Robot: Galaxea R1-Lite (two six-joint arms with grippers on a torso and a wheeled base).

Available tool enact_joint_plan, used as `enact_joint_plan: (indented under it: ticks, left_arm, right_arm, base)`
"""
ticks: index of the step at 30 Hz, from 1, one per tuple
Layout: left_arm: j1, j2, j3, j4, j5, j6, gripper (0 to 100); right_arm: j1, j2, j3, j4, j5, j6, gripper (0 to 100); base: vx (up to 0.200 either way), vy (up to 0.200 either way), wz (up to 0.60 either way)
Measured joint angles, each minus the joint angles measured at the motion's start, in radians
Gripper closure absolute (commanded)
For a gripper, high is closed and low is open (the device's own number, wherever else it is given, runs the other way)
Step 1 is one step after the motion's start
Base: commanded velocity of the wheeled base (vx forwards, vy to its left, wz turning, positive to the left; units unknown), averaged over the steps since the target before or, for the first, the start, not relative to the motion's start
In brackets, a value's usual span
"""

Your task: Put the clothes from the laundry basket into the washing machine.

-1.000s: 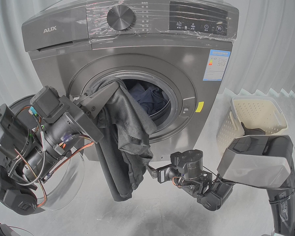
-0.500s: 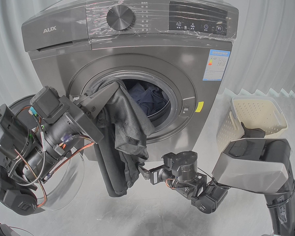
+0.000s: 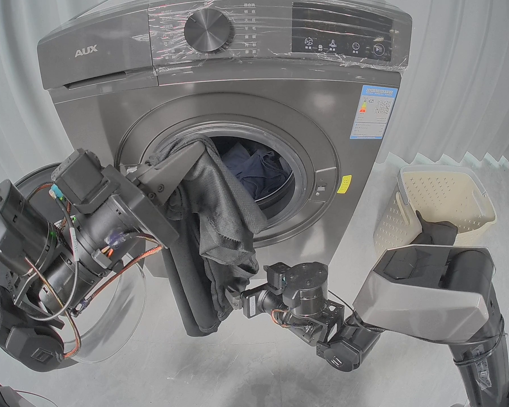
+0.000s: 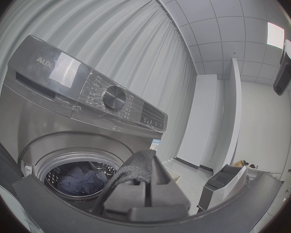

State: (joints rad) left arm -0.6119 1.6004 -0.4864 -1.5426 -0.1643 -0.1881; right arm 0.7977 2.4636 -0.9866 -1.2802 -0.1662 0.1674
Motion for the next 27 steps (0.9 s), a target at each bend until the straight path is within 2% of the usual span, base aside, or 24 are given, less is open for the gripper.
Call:
enact_joint_plan:
  ticks: [1,2,17,21,27]
  left_arm:
    - [0.000,0.000,0.000,0.000,0.000,0.000,100]
    - [0.000,0.000,0.000,0.000,0.000,0.000,100]
    - [0.003,0.002,0.002,0.000,0.000,-0.002,100]
    - [0.006,0.001,0.002,0.000,0.000,-0.007,100]
    - [0.012,0.001,0.000,0.000,0.000,-0.016,100]
  right_arm:
    - [-0.001,0.002,-0.008,-0.005,0.000,0.001,0]
    - [-0.001,0.003,-0.011,-0.005,-0.001,0.001,100]
    - [0.005,-0.001,-0.035,-0.057,0.000,0.001,100]
    - [-0.003,-0.049,0.007,-0.053,-0.002,0.000,100]
    - [-0.040,-0.167,0.136,-0.038,-0.004,-0.012,100]
  base:
    - [0.000,0.000,0.00]
    - [0.000,0.000,0.00]
    - [0.000,0.000,0.00]
    - [0.000,0.000,0.00]
    - [0.000,0.000,0.00]
